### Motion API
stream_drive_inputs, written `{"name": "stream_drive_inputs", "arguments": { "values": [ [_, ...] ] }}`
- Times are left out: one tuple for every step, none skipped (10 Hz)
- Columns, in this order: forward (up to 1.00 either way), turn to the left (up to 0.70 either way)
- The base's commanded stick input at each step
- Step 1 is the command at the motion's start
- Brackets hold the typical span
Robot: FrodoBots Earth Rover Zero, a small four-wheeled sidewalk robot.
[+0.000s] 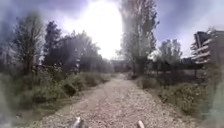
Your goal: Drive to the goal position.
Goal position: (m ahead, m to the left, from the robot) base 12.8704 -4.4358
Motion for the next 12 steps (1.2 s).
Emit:
{"name": "stream_drive_inputs", "arguments": {
  "values": [
    [0.70,0.00],
    [0.70,0.00],
    [0.70,0.00],
    [0.70,0.00],
    [0.70,0.00],
    [0.70,0.00],
    [0.70,0.00],
    [0.70,0.00],
    [0.70,0.00],
    [0.70,-0.29],
    [0.70,-0.35],
    [0.70,-0.35]
  ]
}}
